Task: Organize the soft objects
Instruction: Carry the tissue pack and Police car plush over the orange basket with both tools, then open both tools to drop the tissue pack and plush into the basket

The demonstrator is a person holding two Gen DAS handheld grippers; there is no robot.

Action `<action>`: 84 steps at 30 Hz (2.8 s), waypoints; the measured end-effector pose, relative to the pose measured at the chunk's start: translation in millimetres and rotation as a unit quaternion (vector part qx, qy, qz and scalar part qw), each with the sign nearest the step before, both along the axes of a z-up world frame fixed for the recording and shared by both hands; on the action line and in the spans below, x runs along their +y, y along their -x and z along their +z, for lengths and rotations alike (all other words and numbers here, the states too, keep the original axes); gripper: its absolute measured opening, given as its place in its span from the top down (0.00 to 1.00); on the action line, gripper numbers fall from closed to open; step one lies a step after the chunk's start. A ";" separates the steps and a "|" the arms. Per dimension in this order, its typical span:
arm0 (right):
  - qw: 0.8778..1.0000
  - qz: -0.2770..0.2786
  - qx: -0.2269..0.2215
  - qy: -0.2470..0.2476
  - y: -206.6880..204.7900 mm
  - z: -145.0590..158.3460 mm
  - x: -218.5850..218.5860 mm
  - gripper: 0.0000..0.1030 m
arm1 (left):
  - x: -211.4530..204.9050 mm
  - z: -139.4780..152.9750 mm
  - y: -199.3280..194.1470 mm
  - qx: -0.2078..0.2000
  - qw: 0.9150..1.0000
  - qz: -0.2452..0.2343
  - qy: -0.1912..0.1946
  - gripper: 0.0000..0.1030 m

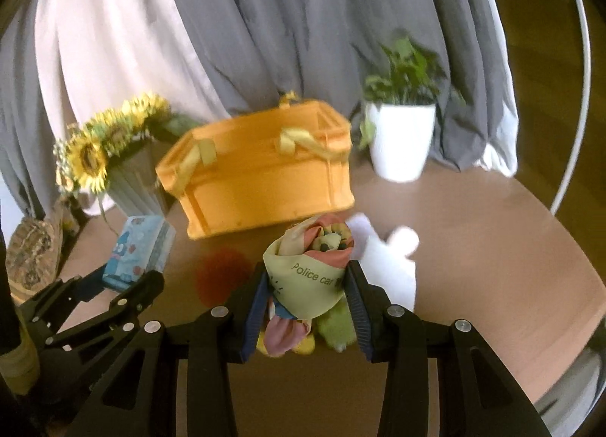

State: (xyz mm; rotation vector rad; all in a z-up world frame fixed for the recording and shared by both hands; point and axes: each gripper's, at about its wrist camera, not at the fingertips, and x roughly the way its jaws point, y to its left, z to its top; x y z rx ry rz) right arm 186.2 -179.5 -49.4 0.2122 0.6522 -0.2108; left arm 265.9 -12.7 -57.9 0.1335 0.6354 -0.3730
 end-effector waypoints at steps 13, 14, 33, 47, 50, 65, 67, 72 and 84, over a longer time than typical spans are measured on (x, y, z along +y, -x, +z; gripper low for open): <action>0.996 0.064 -0.059 0.008 -53.0 31.8 -20.9 0.59 | -19.8 37.2 -34.1 -0.040 0.998 0.049 0.015 0.50; 0.996 0.069 -0.061 0.006 -57.3 33.4 -22.3 0.59 | -21.2 39.5 -37.3 -0.044 0.998 0.052 0.014 0.50; 0.990 0.096 -0.106 0.018 -133.4 60.6 -36.7 0.59 | -34.4 65.0 -104.7 -0.092 0.993 0.074 0.012 0.50; 0.993 0.088 -0.069 0.027 -200.8 54.0 -53.3 0.59 | -54.2 59.4 -182.2 -0.066 0.996 0.055 -0.023 0.50; 0.994 0.091 -0.044 0.030 -217.4 49.2 -53.9 0.59 | -58.2 52.9 -195.2 -0.045 0.997 0.048 -0.028 0.50; 0.994 0.104 0.037 0.025 -266.6 15.6 -60.1 0.58 | -75.4 22.0 -238.6 0.039 0.997 0.027 -0.059 0.49; 0.994 0.102 0.041 0.023 -268.4 13.4 -61.4 0.55 | -75.8 22.4 -241.0 0.037 0.997 0.029 -0.059 0.46; 0.994 0.093 0.036 0.032 -266.6 16.0 -62.9 0.43 | -75.9 28.9 -236.8 0.018 0.997 0.031 -0.065 0.35; 0.997 0.072 -0.013 0.031 -224.4 48.0 -69.1 0.37 | -61.3 61.6 -184.6 -0.023 0.998 0.050 -0.025 0.17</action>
